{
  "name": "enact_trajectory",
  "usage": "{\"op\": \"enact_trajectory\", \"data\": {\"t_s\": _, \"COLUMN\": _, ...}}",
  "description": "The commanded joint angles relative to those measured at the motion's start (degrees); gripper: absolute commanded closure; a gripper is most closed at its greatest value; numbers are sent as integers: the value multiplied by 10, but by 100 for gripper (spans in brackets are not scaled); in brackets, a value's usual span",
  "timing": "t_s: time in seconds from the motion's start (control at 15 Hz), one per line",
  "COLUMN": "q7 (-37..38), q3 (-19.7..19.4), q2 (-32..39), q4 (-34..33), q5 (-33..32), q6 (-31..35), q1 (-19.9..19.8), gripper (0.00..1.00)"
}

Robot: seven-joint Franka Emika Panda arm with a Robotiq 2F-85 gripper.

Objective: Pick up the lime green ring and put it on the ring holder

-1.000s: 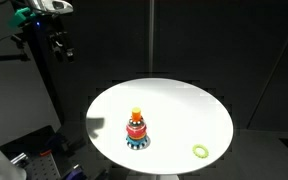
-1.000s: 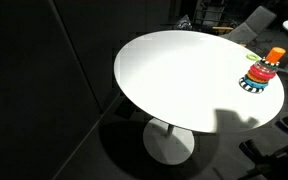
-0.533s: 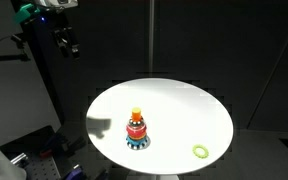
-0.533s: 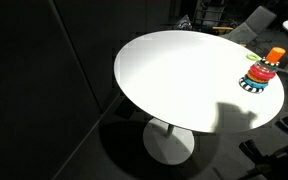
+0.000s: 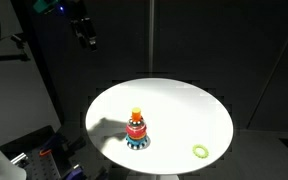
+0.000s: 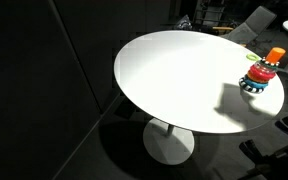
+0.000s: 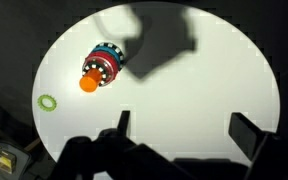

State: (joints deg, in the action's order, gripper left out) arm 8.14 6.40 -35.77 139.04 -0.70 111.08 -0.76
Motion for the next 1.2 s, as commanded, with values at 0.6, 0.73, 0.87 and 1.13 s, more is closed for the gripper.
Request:
{"op": "enact_trajectory", "data": {"t_s": 0.6, "q7": 40, "q3": -64, "q2": 166, "q4": -106, "q5": -41, "q6": 57, "q1": -73, "gripper": 0}}
{"op": "enact_trajectory", "data": {"t_s": 0.73, "q7": 45, "q3": -74, "q2": 194, "q4": -117, "q5": -47, "q6": 68, "q1": -80, "gripper": 0}}
{"op": "enact_trajectory", "data": {"t_s": 0.87, "q7": 57, "q3": -83, "q2": 222, "q4": -125, "q5": -55, "q6": 85, "q1": -86, "gripper": 0}}
{"op": "enact_trajectory", "data": {"t_s": 1.13, "q7": 76, "q3": -102, "q2": 279, "q4": -137, "q5": -67, "q6": 124, "q1": -93, "gripper": 0}}
